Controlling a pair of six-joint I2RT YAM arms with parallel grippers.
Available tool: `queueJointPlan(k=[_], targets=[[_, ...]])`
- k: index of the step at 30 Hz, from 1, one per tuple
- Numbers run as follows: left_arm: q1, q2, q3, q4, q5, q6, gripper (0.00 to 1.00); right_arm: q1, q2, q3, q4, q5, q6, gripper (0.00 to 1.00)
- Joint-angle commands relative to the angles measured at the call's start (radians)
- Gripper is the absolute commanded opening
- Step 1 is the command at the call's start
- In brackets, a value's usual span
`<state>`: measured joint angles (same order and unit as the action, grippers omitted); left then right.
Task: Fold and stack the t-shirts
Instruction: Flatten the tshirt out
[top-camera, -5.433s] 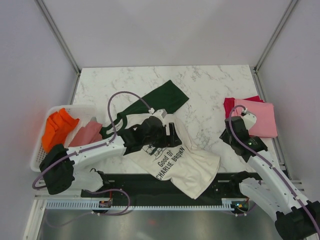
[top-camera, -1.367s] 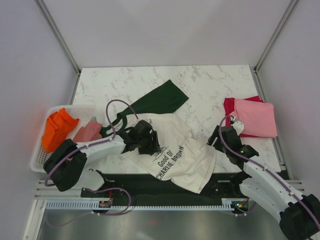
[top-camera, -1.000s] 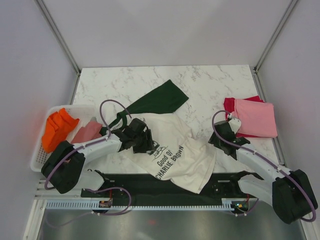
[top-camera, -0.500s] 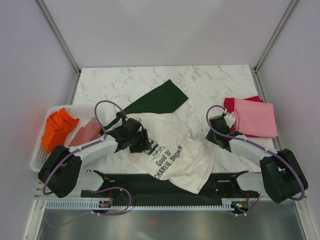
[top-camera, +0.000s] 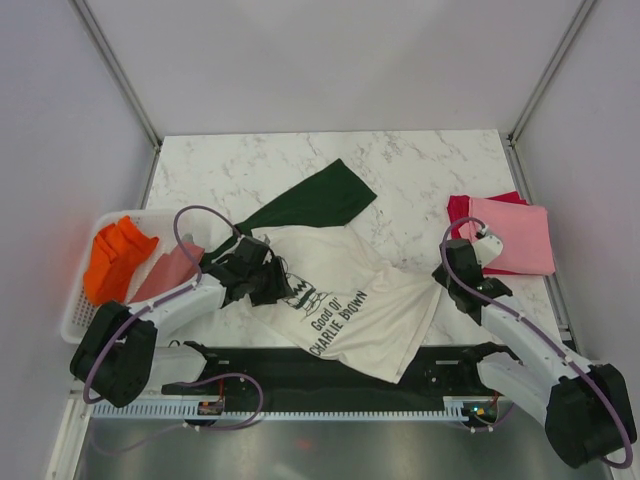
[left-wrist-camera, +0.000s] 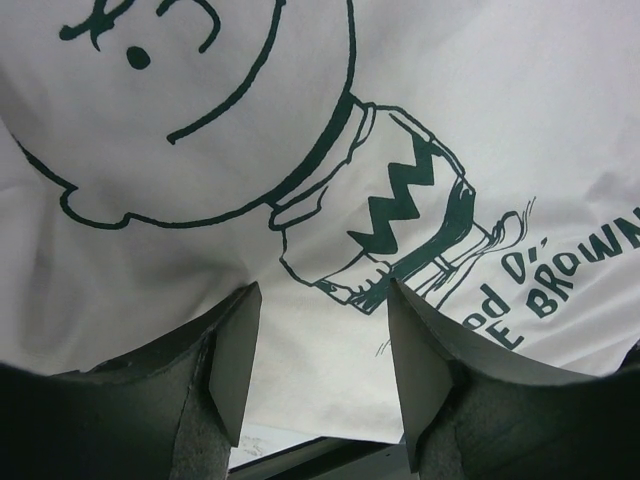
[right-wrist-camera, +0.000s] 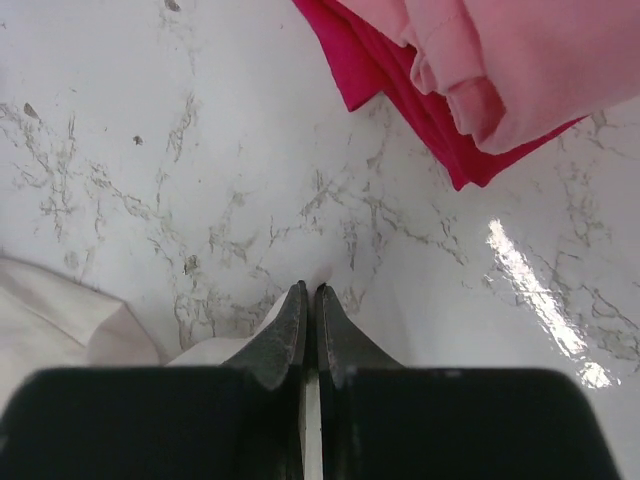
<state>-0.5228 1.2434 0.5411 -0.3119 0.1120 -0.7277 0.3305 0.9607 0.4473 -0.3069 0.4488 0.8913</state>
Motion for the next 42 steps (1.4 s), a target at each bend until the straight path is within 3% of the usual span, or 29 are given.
queueJointPlan(k=[1,3,5,6,7,8,13,22,30,37,38,42], targets=[[0.009,-0.018,-0.01,0.0,-0.006,0.031,0.61,-0.004,-0.04,-0.012,-0.067,0.042,0.02,0.01],[0.009,-0.022,-0.003,-0.003,-0.017,0.033,0.61,-0.004,-0.046,-0.01,-0.096,0.006,0.018,0.04],[0.009,-0.027,0.002,-0.015,-0.031,0.033,0.61,-0.004,-0.051,-0.022,-0.101,-0.048,0.011,0.13],[0.009,-0.03,0.006,-0.018,-0.041,0.033,0.61,-0.004,-0.051,-0.027,-0.1,-0.077,0.012,0.47],[0.009,-0.029,0.01,-0.023,-0.066,0.033,0.61,-0.004,-0.053,-0.03,-0.098,-0.114,0.009,0.65],[0.013,-0.027,0.014,-0.032,-0.074,0.028,0.61,-0.004,-0.062,-0.033,-0.101,-0.119,0.006,0.7],[0.049,-0.012,0.005,-0.032,-0.063,0.004,0.6,-0.005,-0.112,-0.036,-0.12,-0.032,0.011,0.74],[0.096,-0.047,-0.015,-0.039,-0.071,0.005,0.58,-0.027,0.128,0.011,-0.008,-0.018,0.006,0.59],[0.115,-0.07,-0.023,-0.046,-0.061,0.019,0.58,-0.041,0.214,0.03,0.057,-0.036,0.015,0.47],[0.115,-0.101,0.009,-0.053,-0.074,0.034,0.58,-0.042,0.161,0.016,0.028,0.017,0.026,0.13],[0.115,-0.099,0.038,-0.052,-0.068,0.036,0.58,-0.042,0.145,0.018,0.006,0.025,0.026,0.03],[0.115,-0.038,0.18,-0.05,-0.037,0.068,0.59,-0.042,0.044,0.007,-0.034,0.036,0.017,0.0]])
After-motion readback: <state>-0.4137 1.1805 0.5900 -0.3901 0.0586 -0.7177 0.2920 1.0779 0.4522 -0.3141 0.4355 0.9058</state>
